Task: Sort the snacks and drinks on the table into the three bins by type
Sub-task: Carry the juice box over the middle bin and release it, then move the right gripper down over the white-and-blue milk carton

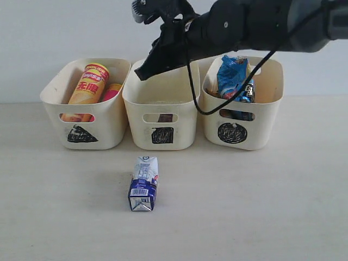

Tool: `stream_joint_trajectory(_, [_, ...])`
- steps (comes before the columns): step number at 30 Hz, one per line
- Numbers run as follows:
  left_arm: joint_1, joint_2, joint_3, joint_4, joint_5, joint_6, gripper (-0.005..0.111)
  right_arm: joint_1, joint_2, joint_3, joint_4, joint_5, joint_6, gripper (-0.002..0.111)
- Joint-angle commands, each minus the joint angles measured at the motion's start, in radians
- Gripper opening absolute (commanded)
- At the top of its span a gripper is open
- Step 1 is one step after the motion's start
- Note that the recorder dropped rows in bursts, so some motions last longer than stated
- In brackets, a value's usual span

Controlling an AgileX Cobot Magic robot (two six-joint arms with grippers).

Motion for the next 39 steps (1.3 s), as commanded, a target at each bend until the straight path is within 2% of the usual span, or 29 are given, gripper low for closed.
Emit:
stream_joint_trajectory(1, [0.002,-0.006,0.004,-0.011,-0.004,0.004,0.004,-0.002,-0.072,-0.004,0.008,0.220,0.074,0.000])
stream_joint_trajectory(8, [0.002,-0.006,0.004,-0.011,-0.004,0.004,0.004,-0.002,-0.136,-0.001,0.055,0.556,0.111,0.000])
stream_joint_trajectory(12, [0.002,-0.006,0.004,-0.011,-0.004,0.004,0.004,-0.001,-0.167,0.035,0.131,0.657,0.127,0.000])
stream_joint_trajectory(17, [0.002,-0.006,0.004,-0.011,-0.004,0.004,0.004,0.009,-0.198,0.138,0.214,0.688,0.226,0.000])
stream_joint_trajectory(21, [0.002,-0.006,0.004,-0.011,-0.004,0.004,0.004,0.065,-0.205,0.198,0.212,0.667,0.315,0.000])
stream_joint_trajectory(26, [0.002,-0.006,0.004,-0.011,-0.004,0.004,0.004,0.144,-0.194,0.206,0.156,0.628,0.441,0.000])
stream_joint_trajectory(33, [0.002,-0.006,0.004,-0.011,-0.004,0.004,0.004,0.154,-0.153,0.206,0.064,0.617,0.533,0.001])
stream_joint_trajectory(36, [0.002,-0.006,0.004,-0.011,-0.004,0.004,0.004,0.156,-0.138,0.206,0.058,0.617,0.533,0.015])
stream_joint_trajectory(39, [0.002,-0.006,0.004,-0.011,-0.004,0.004,0.004,0.156,-0.122,0.204,0.053,0.615,0.560,0.048])
